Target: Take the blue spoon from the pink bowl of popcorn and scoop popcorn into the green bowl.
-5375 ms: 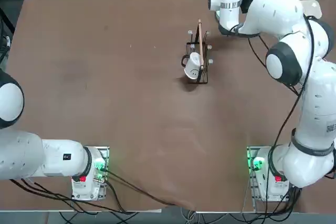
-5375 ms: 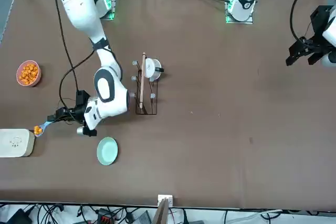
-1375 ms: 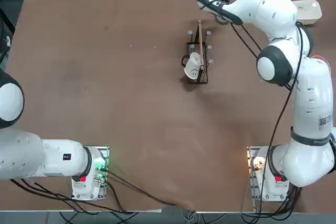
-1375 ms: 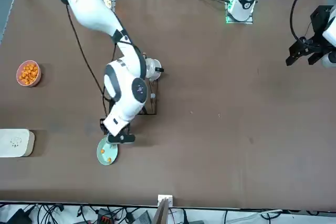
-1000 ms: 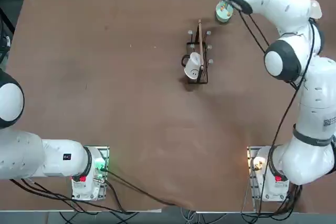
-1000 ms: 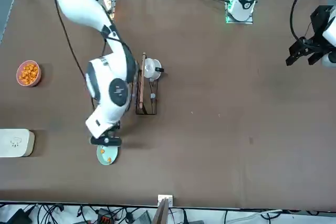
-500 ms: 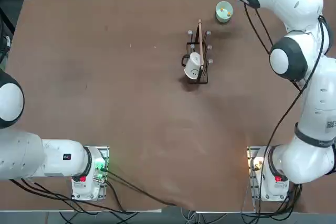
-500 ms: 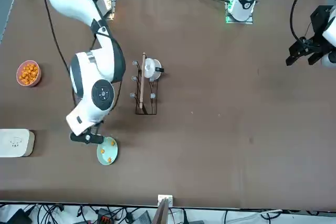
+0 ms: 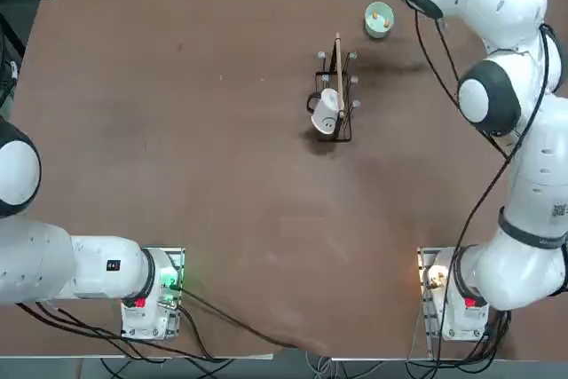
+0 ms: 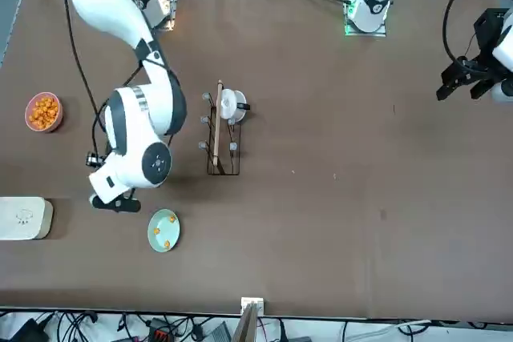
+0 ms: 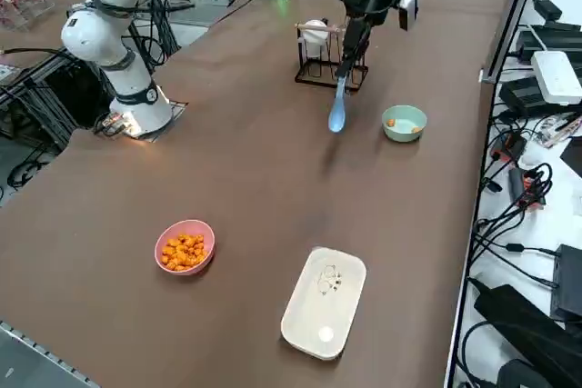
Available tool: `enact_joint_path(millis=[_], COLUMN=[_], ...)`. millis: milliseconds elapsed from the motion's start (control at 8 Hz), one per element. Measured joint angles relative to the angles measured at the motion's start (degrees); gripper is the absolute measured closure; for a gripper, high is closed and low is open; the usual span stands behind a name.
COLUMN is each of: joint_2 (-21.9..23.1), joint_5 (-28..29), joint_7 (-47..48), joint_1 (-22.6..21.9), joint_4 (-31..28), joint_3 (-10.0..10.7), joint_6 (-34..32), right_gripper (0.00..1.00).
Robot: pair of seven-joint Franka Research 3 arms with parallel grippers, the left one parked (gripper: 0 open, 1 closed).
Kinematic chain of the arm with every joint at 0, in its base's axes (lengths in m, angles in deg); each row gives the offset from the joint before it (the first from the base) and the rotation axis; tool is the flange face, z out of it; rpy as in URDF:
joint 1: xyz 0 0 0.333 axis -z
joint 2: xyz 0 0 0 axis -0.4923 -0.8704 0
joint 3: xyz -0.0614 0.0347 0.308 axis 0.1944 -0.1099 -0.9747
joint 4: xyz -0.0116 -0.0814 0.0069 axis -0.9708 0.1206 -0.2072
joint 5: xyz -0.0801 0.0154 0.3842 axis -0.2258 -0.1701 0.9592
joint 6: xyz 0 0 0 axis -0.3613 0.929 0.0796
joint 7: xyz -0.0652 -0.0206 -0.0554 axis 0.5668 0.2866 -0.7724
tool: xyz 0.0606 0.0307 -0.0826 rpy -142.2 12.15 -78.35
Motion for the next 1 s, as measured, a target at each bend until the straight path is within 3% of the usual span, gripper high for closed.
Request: enact_joint_path(millis=[250, 375, 625, 1000], joint_2=[3.1, 6.7, 14.3, 18.2], joint_5=[-2.4, -2.7, -2.7, -3.6], joint_7=[0.0, 0.0, 1.3, 3.4], joint_1=[1.9, 3.3, 6.6, 9.6], joint_4=[-8.4, -14.4, -25.8, -34.2], joint_3=[2.5, 3.0, 3.2, 3.7], joint_6=[1.1, 3.5, 7.3, 10.0], right_gripper=[0.89, 0.89, 0.89, 0.89])
